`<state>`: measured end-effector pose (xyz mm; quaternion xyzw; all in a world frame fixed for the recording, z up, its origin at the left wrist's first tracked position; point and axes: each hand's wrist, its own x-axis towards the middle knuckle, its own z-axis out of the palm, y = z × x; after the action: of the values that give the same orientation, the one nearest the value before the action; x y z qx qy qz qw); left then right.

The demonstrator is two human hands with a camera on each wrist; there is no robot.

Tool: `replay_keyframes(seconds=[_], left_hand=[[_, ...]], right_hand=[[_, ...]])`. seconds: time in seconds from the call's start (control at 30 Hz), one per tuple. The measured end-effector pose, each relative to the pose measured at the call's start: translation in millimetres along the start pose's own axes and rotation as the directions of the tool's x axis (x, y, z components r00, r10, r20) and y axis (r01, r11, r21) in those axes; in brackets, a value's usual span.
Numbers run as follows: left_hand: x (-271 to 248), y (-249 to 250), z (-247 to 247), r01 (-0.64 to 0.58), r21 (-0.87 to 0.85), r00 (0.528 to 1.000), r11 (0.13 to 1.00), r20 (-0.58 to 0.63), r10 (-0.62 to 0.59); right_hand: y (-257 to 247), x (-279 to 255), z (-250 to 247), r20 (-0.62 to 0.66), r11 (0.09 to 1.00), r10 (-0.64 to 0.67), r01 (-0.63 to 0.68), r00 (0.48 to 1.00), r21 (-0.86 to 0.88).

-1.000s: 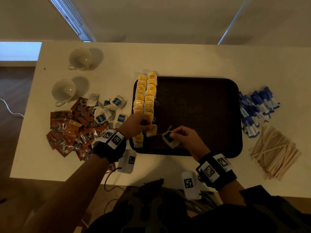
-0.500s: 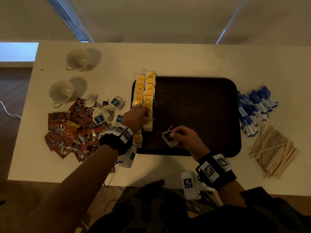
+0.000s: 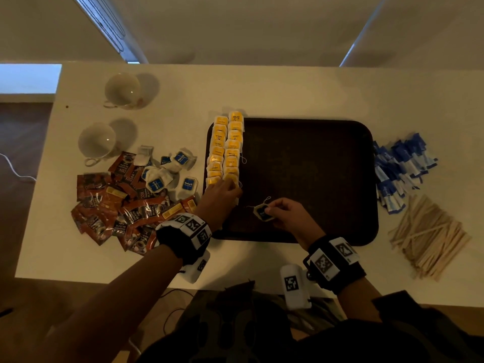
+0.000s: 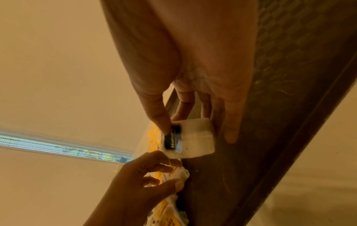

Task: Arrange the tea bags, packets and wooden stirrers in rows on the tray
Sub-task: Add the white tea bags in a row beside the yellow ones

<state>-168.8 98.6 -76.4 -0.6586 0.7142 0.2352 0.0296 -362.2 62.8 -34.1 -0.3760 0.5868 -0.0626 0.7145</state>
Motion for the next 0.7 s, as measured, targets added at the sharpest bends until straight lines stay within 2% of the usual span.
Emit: replay_keyframes(seconds=[0.13, 0.43, 0.5, 0.6, 0.63, 0.7], left_hand=[[3, 1, -1, -0.015, -0.005, 0.999, 1.0, -0.045, 0.014], [6, 1, -1, 0.011, -0.09, 0.998, 0.996, -0.053, -0.016], [4, -2, -3, 0.025, -0.173, 0.997, 0.985, -0.065, -0.036], [-3, 1, -16, 0.088, -0.489, 0.977, 0.868, -0.128, -0.171], [-6, 4, -23, 0.111, -0.584, 0.973, 0.804, -0.103, -0.209], [-11, 9, -32, 0.133, -0.687, 0.985, 0.715, 0.01, -0.174]], right_hand=[[1, 0, -1, 0.007, 1.0, 0.017, -0.017, 1.0, -0.023], [3, 0, -5, 0.008, 0.999, 0.024, -0.024, 1.0, -0.021], [2, 1, -6, 0.012, 0.999, 0.029, -0.028, 1.0, -0.042], [1, 3, -4, 0.015, 0.999, 0.023, -0.022, 1.0, -0.045], [0, 3, -3, 0.018, 0.999, 0.017, -0.016, 1.0, -0.034], [-2, 4, 0, 0.024, 1.0, 0.004, -0.004, 1.0, -0.013]])
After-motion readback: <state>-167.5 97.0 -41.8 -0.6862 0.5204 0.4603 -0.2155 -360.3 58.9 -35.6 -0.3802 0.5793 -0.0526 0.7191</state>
